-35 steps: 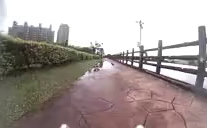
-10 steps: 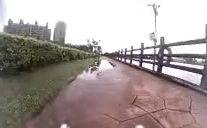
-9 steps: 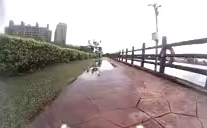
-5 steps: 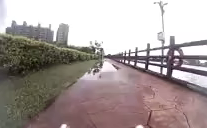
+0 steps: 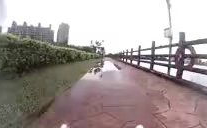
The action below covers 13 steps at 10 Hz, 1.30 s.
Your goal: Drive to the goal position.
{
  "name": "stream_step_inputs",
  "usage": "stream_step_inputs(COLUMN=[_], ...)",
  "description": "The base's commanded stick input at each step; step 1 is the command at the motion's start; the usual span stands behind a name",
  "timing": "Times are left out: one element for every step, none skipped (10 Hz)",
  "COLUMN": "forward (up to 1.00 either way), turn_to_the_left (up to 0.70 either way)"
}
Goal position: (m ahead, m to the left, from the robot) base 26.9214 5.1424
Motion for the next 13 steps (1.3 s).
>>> stream_step_inputs(forward=[0.85,0.85,0.85,0.85,0.85,0.85,0.85,0.85,0.85,0.85,0.85,0.85,0.85], turn_to_the_left=[-0.33,-0.33,-0.18,0.01,0.01,0.01,0.01,0.01,0.01,0.01,0.01,0.01,0.01])
